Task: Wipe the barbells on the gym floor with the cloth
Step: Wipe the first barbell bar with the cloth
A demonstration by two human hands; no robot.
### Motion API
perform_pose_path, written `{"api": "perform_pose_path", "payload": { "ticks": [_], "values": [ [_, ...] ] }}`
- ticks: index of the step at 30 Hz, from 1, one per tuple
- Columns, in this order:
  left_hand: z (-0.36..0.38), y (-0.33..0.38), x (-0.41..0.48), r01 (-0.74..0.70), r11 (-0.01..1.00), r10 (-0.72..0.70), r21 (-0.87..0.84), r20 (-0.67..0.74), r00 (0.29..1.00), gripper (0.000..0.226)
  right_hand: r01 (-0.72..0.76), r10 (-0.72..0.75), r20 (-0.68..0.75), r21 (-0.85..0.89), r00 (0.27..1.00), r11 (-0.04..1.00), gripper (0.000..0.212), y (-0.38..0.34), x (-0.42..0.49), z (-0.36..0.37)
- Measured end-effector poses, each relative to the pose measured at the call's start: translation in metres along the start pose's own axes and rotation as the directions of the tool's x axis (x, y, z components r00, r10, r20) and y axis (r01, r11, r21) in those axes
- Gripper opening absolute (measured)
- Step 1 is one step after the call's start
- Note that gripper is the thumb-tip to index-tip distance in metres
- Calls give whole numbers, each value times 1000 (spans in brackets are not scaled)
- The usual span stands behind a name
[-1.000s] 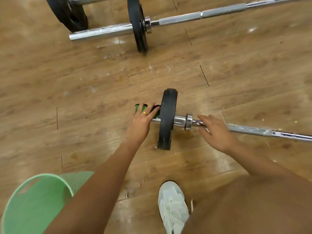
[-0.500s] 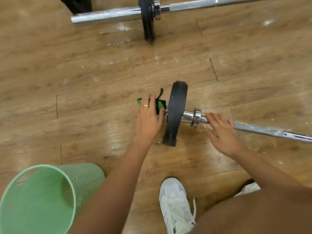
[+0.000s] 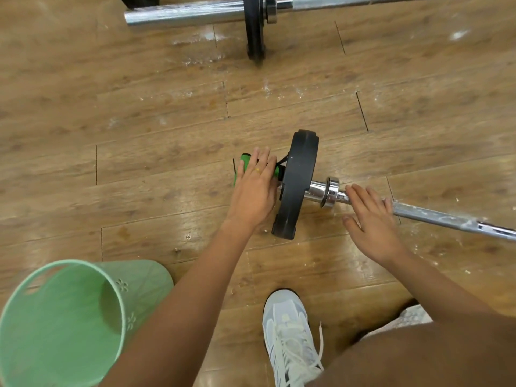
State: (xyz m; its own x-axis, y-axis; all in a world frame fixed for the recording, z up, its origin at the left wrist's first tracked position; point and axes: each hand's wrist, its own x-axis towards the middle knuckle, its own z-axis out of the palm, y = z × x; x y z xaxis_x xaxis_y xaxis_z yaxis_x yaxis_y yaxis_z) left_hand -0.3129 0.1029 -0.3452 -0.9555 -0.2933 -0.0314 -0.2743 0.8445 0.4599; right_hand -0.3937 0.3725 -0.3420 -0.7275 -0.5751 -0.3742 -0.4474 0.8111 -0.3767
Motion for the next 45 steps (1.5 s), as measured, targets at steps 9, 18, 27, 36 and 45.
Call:
{"api": "perform_pose_path", "payload": {
  "ticks": [9, 18, 27, 36, 45],
  "values": [
    [0, -1, -6, 94, 949, -132, -302, -109, 985, 37, 8, -8, 6, 40, 1000, 999, 68, 3, 2, -2],
    [-39, -36, 12, -423, 904, 425, -65, 251, 870, 79, 6, -5, -10, 97, 1000, 995, 59, 4, 4, -4],
    [-11, -14, -14, -134, 982, 129, 135, 41, 991, 66, 7, -6, -9, 106, 1000, 994, 57, 2, 4, -6],
    [-5, 3, 25, -87, 961, 65, 261, 94, 993, 55, -19, 19, 2, 96, 1000, 995, 58, 0, 2, -7],
    [3, -9, -24, -42, 984, 34, 175, 46, 998, 55, 15, -14, -18, 7, 1000, 1000, 72, -4, -12, 9]
  ]
}}
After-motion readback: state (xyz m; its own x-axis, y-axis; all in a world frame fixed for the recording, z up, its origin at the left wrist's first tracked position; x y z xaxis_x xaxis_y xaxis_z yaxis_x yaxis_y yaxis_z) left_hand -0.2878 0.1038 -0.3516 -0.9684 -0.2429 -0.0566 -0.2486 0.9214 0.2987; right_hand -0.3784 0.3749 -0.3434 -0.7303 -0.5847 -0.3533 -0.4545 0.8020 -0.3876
